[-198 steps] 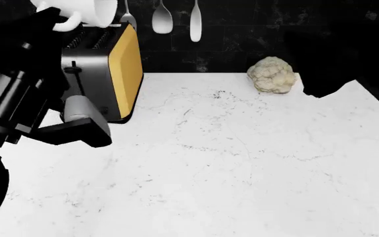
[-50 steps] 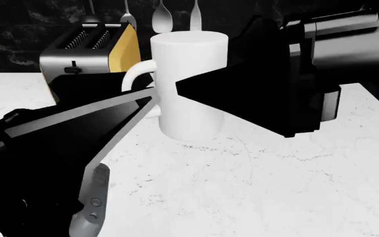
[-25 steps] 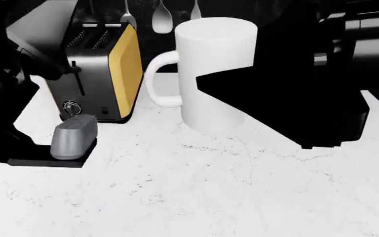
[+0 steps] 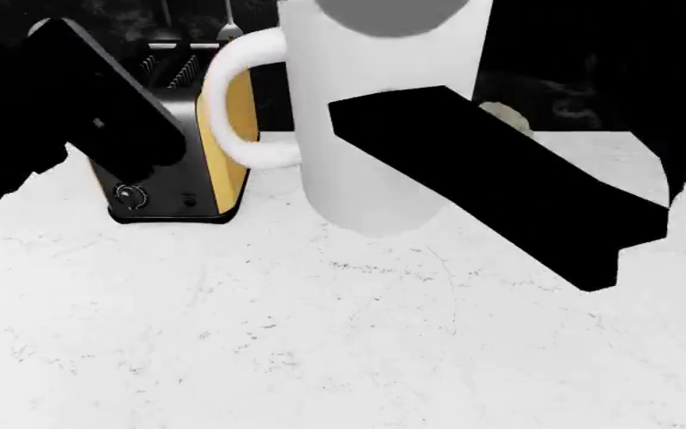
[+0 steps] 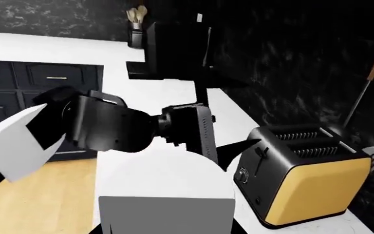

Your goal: A wet mug is on the counter and needs to be dried. Pick it up and place it upside down in the open cabinet.

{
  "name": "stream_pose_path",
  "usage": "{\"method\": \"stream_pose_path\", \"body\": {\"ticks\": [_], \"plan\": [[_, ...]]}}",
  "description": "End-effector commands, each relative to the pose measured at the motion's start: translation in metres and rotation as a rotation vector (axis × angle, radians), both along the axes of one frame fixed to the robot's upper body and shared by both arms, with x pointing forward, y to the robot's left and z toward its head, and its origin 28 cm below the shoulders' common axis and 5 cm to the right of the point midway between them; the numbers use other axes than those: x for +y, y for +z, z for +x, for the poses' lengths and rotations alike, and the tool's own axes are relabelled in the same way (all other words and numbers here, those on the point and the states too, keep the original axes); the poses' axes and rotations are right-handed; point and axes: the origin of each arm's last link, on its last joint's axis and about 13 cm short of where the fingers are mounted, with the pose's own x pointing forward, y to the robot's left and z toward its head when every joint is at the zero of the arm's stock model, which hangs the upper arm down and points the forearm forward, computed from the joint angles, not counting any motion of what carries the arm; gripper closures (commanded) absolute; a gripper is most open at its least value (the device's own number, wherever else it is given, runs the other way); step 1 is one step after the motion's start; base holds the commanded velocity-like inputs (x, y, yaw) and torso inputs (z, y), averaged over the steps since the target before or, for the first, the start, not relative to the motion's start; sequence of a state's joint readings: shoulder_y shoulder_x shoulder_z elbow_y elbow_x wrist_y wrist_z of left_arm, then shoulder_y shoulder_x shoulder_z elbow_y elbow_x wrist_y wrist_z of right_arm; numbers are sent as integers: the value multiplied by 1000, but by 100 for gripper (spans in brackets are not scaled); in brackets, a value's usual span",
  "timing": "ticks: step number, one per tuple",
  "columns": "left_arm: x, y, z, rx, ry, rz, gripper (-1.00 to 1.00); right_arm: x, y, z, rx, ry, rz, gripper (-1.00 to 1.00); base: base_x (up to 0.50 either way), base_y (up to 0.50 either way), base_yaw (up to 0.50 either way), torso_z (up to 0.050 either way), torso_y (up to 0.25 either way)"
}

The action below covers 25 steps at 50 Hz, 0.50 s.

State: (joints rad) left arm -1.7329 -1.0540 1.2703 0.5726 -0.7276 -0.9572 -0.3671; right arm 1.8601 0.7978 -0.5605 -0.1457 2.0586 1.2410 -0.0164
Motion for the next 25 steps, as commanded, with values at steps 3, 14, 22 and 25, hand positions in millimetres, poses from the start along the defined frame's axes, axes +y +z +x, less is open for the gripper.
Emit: {"method": "stream_pose_path", "body": {"ticks": [3,14,22,25], "plan": [[-8,6,-1,378,-110,-424,-100,3,20,-12,-61,-5,14,100,0,0,0,0,3],[-9,-6,-7,474,-190,-514,-100,8,40,-10,-107,-37,96,100,0,0,0,1,0],[-12,-16,-9,466,-202,-473,-100,14,59,-4,-150,-86,131,100,0,0,0,0,0],[-14,-17,-9,469,-220,-470,-100,15,63,2,-162,-105,150,100,0,0,0,0,0]]}}
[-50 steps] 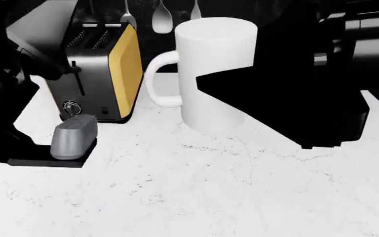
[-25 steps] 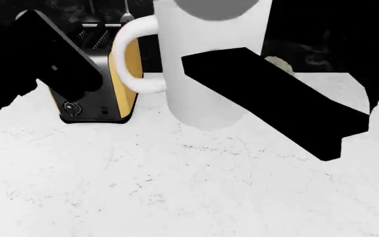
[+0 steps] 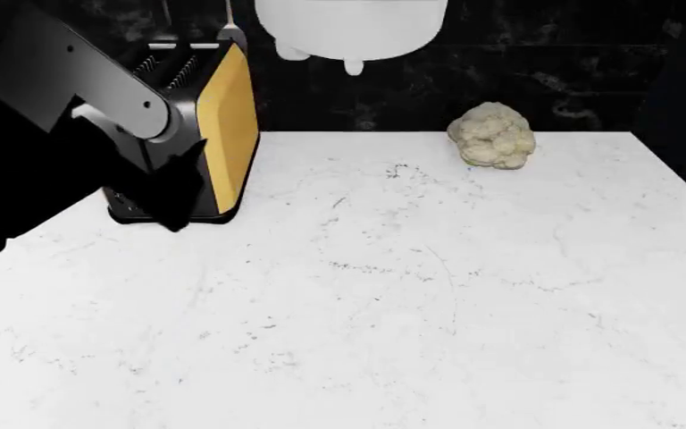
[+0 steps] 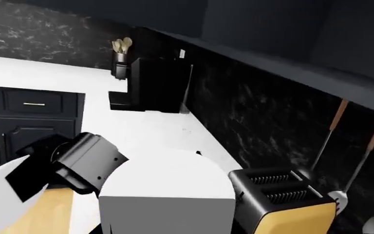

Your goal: A wet mug is on the counter and needs to be dried. Pick it up and place it upside down in the open cabinet.

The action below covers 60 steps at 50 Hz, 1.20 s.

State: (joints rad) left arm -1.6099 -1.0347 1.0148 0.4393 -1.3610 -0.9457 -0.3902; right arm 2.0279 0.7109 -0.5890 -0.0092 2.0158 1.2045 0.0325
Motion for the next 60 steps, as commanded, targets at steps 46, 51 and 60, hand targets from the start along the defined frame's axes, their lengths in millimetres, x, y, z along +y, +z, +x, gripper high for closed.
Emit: {"method": "stream_pose_path", "body": {"ticks": [46,51,60], "plan": [[-7,-30,4,80,-42,-74,-100,26,94,99,-174,-705,286,100,0,0,0,0,0],[-6,-32,3,76,-44,-76,-100,27,96,109,-183,-759,285,100,0,0,0,0,0],[-6,-33,3,66,-44,-82,-100,28,93,122,-159,-827,277,100,0,0,0,1,0]]}}
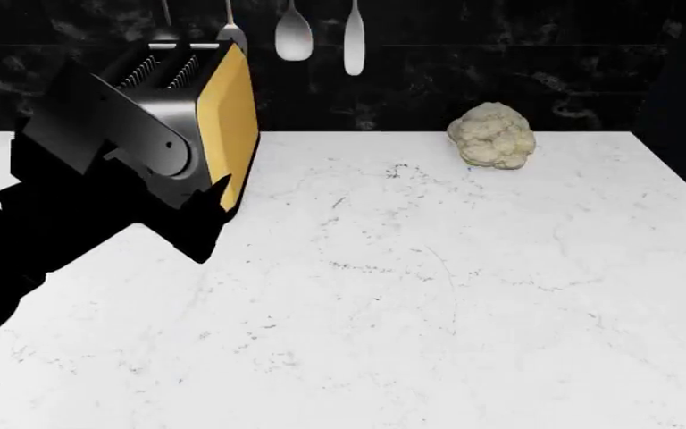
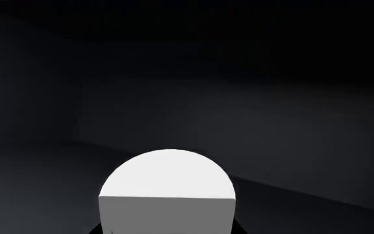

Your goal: A wet mug is on the counter and needs to be dried. Pick it up and place it upside down in the open cabinet.

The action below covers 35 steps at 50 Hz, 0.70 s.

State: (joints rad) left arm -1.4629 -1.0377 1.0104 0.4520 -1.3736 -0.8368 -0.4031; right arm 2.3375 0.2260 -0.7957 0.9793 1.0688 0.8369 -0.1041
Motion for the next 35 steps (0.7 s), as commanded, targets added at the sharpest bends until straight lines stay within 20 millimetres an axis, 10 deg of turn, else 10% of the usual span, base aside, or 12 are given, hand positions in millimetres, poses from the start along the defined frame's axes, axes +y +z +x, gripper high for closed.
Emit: {"method": "stream_pose_path", "body": {"ticks": [1,27,28,35], "plan": [[1,-3,0,-7,0,-5,-100,1,-1,16,15,-103,-10,100,0,0,0,0,0],[0,-5,-1,-5,4,-7,-100,-1,-31,37,209,-131,14,100,1,0,0,0,0],[1,-5,-1,-5,5,-7,-100,-1,-32,38,214,-131,16,-100,0,0,0,0,0],[1,-7,-1,-1,8,-13,-100,-2,-35,40,234,-124,20,-100,0,0,0,0,0]]}}
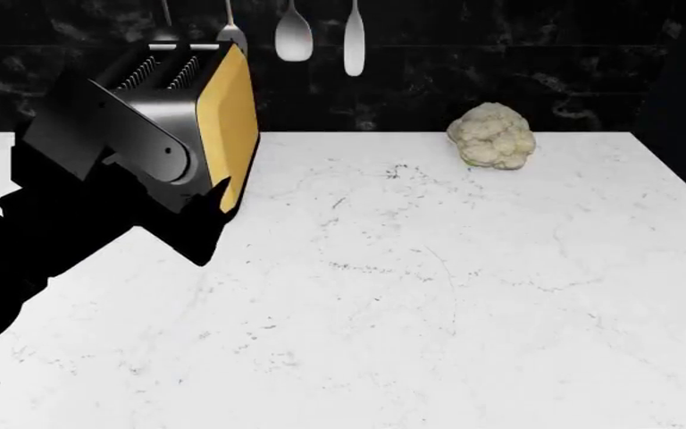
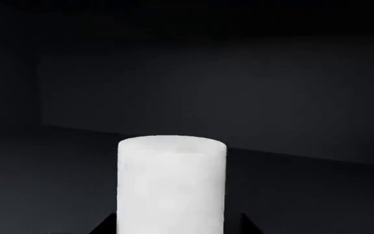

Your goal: A wet mug is on the counter and needs to be dried. Pick it up and place it upside down in the open cabinet.

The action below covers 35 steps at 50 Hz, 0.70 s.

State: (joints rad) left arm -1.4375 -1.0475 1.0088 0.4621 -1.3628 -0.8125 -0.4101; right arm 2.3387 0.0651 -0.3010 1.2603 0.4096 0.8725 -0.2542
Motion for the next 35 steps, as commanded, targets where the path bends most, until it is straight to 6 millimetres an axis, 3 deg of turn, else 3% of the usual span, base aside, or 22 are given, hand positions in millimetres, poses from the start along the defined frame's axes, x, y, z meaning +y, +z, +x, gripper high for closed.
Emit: {"method": "stream_pose_path", "body": {"ticks": [1,21,35], "plan": [[1,-3,0,4,5,-7,-100,-5,-22,16,112,-44,-18,-100,0,0,0,0,0],[2,-4,-2,0,13,-11,-100,-16,9,-18,32,-33,-25,-100,0,0,0,0,0],[2,1,-5,-7,16,-15,-100,-18,27,-75,-59,38,-51,-100,0,0,0,0,0]]}}
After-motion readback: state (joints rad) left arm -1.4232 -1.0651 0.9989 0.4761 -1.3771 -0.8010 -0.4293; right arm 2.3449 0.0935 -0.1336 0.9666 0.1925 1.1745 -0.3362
